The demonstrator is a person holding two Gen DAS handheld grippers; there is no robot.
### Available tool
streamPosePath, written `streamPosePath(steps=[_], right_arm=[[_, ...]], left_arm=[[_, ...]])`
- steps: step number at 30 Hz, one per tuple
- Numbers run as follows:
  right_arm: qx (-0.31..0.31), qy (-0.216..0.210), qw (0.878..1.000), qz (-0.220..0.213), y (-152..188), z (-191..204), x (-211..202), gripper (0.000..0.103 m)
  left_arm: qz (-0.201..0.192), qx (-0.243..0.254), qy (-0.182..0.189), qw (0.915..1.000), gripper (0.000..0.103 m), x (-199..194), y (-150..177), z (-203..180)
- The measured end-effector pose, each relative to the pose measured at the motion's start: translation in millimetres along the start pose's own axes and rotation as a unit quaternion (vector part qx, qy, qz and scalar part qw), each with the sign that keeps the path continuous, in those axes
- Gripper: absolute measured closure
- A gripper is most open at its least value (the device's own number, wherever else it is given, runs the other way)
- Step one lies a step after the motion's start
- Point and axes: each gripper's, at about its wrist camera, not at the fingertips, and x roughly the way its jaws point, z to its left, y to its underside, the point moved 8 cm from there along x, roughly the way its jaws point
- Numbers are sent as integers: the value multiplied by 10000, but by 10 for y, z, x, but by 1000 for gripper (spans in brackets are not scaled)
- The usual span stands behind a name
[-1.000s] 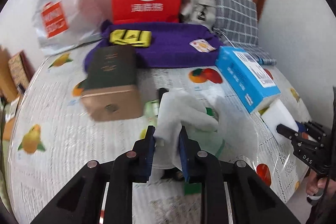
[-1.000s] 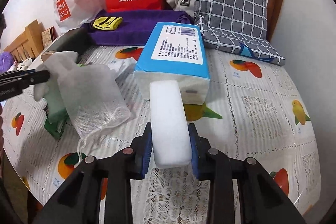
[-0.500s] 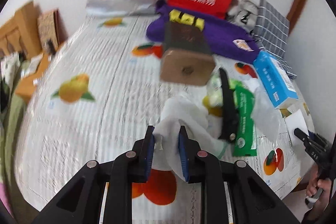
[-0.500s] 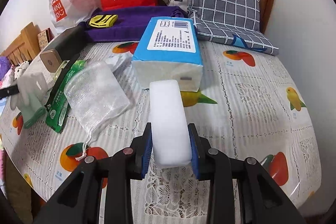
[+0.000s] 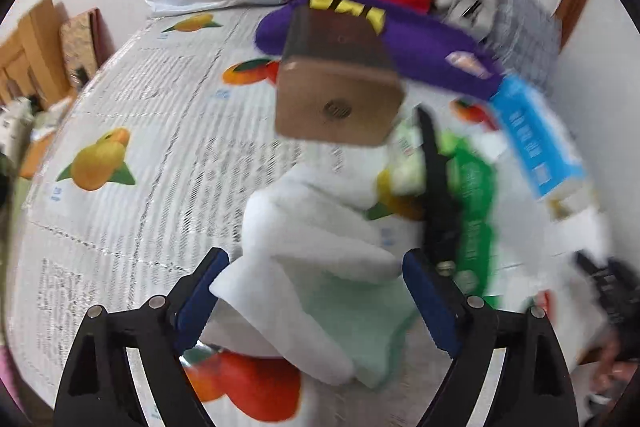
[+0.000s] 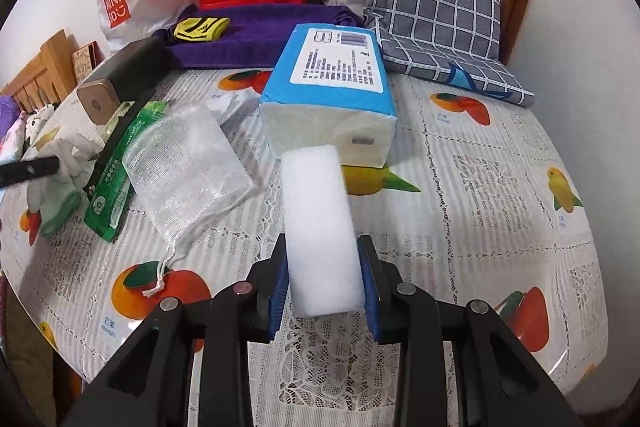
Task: Organize soft objects
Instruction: 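Carry the white cloth with the left tool while the right tool carries the sponge toward the purple towel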
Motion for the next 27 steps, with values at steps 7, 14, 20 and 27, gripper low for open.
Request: streamPosePath(steps=[7, 14, 20, 27], right_arm=[[-6, 23, 10000, -57, -61, -77, -51, 74], [85, -156, 9996, -238, -267, -68, -212, 74], [126, -386, 9987, -306, -414, -3, -301, 74], [56, -446, 9978, -477, -632, 50, -434, 74]], left_arm=[[-93, 230, 23, 9997, 71, -76, -89, -5], [-263, 380, 84, 9989, 79, -316, -234, -26], [-509, 280, 274, 9979, 79, -589, -387, -7], [-742, 289, 301, 9964, 79, -816, -612, -53]])
